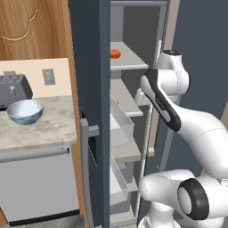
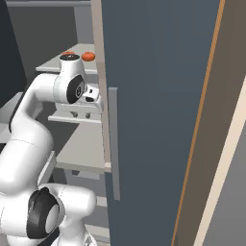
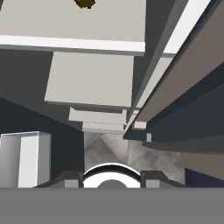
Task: Take the squash, sweet potato, and squash from the freezer and place them in the bowl on the counter.
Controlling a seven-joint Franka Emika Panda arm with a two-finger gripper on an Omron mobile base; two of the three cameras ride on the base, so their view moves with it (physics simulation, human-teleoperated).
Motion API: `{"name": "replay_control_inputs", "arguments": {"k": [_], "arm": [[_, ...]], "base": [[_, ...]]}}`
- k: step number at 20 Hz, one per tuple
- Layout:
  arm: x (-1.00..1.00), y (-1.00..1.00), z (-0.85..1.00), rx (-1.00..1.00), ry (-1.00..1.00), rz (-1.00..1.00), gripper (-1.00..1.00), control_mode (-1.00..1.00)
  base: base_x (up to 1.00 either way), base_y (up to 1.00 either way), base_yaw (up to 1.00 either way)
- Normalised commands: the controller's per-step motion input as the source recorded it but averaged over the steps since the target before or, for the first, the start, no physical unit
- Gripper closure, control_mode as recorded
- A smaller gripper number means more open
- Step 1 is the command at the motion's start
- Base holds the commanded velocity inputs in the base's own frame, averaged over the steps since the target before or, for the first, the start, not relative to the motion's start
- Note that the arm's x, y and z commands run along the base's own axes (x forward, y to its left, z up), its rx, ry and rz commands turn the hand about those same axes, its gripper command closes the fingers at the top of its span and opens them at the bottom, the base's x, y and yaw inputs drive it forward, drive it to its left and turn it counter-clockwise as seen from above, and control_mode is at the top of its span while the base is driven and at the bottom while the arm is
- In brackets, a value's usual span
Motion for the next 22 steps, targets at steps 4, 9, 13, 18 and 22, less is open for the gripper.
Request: {"name": "replay_control_inputs", "arguments": {"k": [4, 9, 13, 18, 22], "arm": [[0.00, 0.10, -0.10, 0.00, 0.00, 0.00, -1.00, -1.00], [0.00, 0.08, -0.01, 0.00, 0.00, 0.00, -1.00, -1.00], [0.00, 0.00, 0.00, 0.12, 0.00, 0.00, -1.00, -1.00], [-0.11, 0.14, -0.05, 0.16, -0.13, 0.00, -1.00, -1.00], [-0.02, 0.20, 0.00, 0.15, -0.20, 0.00, -1.00, -1.00]], "base": [[0.00, 0.00, 0.00], [0.00, 0.00, 0.00], [0.00, 0.00, 0.00], [0.00, 0.00, 0.00], [0.00, 0.00, 0.00]]}}
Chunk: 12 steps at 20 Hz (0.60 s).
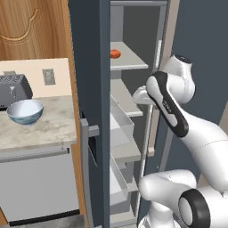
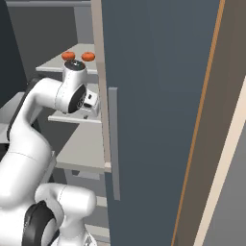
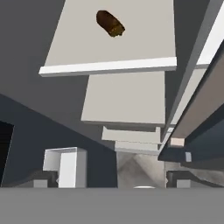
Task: Take the squash, sweet potato, and squash from the freezer and place them in the bowl on the counter.
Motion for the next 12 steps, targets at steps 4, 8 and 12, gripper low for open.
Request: {"name": "replay_control_inputs", "arguments": {"k": [4, 8, 12], "arm": [[0.00, 0.38, -0.08, 0.15, -0.09, 0.00, -1.00, -1.00], [0.00, 0.40, -0.01, 0.19, -0.03, 0.00, -1.00, -1.00], [0.03, 0.32, 0.00, 0.18, 0.00, 0.00, -1.00, -1.00]], "base": [[0.00, 0.00, 0.00], [0.00, 0.00, 0.00], [0.00, 0.00, 0.00]]}}
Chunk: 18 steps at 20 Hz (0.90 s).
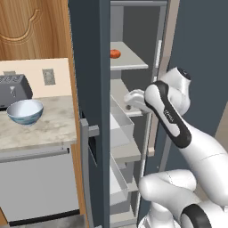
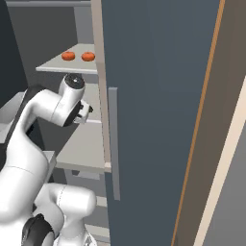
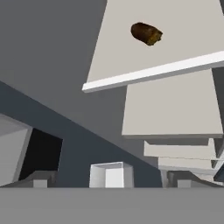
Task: Take the squash, sweet potato, and squash from the freezer and place them in the bowl on the counter.
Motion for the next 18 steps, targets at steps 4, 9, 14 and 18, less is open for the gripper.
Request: {"name": "replay_control_inputs", "arguments": {"k": [4, 9, 14, 18], "arm": [[0.12, 0.19, -0.04, 0.05, 0.03, 0.08, -1.00, -1.00], [0.00, 0.24, -0.14, 0.05, 0.03, 0.19, -1.00, -1.00], [0.00, 0.31, -0.12, 0.06, 0.02, 0.22, -1.00, -1.00], [0.00, 0.34, -0.09, 0.06, 0.03, 0.21, -1.00, -1.00]], "base": [[0.00, 0.00, 0.00], [0.00, 0.00, 0.00], [0.00, 0.00, 0.00], [0.00, 0.00, 0.00]]}}
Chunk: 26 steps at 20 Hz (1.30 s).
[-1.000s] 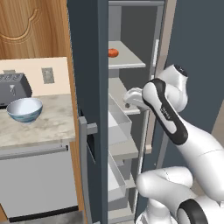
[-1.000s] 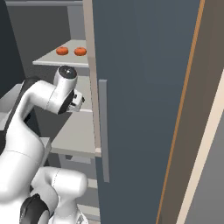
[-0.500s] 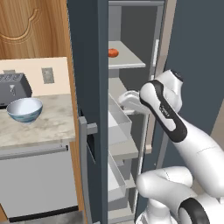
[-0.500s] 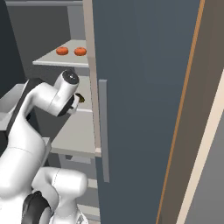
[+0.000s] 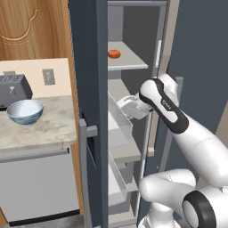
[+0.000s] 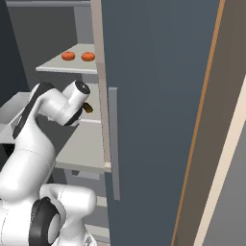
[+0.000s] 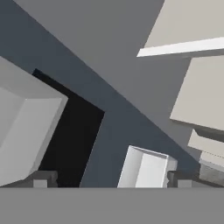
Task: Take the squash, sweet potato, and squash from the freezer and place them in the bowl on the counter.
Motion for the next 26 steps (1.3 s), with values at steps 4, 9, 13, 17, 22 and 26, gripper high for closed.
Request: {"name": "replay_control_inputs", "arguments": {"k": [4, 9, 13, 17, 22, 26], "arm": [[0.00, 0.45, -0.04, 0.03, 0.04, 0.19, -1.00, -1.00], [-0.11, 0.54, 0.00, 0.02, 0.01, 0.11, -1.00, -1.00], [-0.37, 0.52, 0.00, 0.00, -0.01, 0.02, -1.00, -1.00], [-0.25, 0.33, 0.00, 0.00, -0.03, 0.00, -1.00, -1.00], [-0.02, 0.43, -0.02, 0.00, 0.00, 0.00, -1.00, -1.00], [-0.04, -0.03, 0.07, 0.02, -0.04, 0.00, -1.00, -1.00]], "base": [[0.00, 0.00, 0.00], [0.00, 0.00, 0.00], [0.00, 0.00, 0.00], [0.00, 0.00, 0.00], [0.00, 0.00, 0.00], [0.00, 0.00, 0.00]]}}
